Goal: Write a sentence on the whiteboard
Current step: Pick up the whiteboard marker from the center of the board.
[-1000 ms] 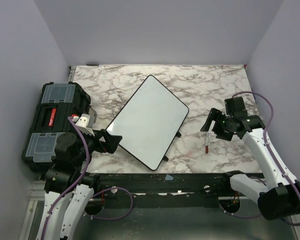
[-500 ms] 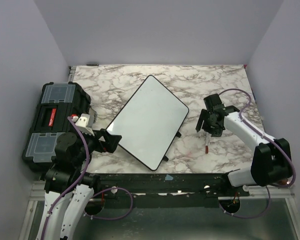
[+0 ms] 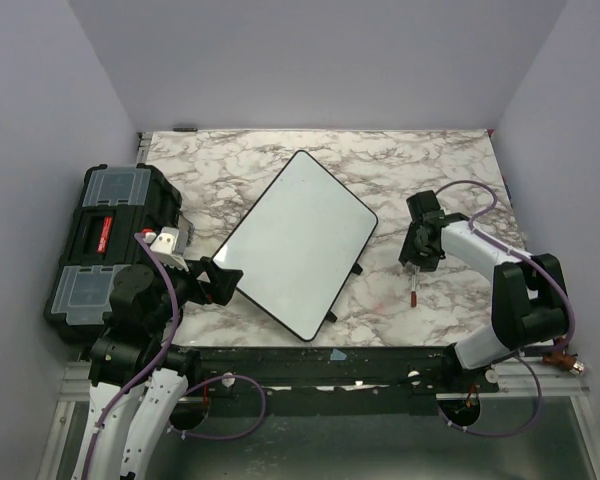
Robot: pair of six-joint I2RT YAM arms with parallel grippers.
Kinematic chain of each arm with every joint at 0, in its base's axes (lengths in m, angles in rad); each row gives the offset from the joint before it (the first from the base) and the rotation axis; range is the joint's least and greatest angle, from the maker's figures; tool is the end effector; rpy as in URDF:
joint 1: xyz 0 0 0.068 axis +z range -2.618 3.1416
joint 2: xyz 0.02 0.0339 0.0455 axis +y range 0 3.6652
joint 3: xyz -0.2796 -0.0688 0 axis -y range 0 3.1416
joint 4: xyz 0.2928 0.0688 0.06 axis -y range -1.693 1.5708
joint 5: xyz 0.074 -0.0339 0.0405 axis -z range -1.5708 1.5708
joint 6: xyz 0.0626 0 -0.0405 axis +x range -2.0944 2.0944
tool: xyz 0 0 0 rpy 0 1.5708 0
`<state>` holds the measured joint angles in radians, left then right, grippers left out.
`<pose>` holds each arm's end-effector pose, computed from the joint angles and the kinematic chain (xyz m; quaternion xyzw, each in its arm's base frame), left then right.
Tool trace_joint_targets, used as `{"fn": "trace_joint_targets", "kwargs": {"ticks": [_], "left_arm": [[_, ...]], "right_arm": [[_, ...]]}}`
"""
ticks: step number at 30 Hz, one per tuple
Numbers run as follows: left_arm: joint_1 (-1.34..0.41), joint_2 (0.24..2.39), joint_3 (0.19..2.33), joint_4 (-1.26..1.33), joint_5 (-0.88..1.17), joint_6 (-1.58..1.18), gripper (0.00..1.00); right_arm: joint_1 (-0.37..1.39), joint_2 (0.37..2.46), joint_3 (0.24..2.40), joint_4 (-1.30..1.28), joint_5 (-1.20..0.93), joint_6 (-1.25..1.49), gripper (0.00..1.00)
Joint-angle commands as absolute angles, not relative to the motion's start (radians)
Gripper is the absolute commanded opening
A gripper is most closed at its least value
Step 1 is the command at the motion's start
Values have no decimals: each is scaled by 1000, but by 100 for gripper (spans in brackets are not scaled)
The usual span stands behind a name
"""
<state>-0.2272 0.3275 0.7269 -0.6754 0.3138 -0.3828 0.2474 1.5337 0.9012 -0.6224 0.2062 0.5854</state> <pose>0.1225 -0.0481 0.3362 0.0327 0.7928 -0.2978 0.5308 0.3166 0.0667 0.1396 0.1812 0.9656 -0.0297 0.1842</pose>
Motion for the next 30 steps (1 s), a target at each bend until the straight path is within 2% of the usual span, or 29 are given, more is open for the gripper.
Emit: {"fn": "trace_joint_targets", "kwargs": {"ticks": [1,8,13,15,17,30], "left_arm": [[-233,333,718,-663,292,-385,98],[-232,341,718,-661,294,-385,98],[-232,345,718,-661,293,-385,98],[-233,345,718,-661,293,-385,98],[-232,347,718,-660,293,-385,98],[-232,352,746,-670,331,-384,98]], "right_arm": [[216,1556,889,-568,218,563,48],[187,1590,873,-536,199,553,39],[186,1608,873,-536,211,548,28],[187,1604,877,-543,216,546,19],[187,1590,883,-555,219,547,1],[187,1333,975,-694,226,669,1]]}}
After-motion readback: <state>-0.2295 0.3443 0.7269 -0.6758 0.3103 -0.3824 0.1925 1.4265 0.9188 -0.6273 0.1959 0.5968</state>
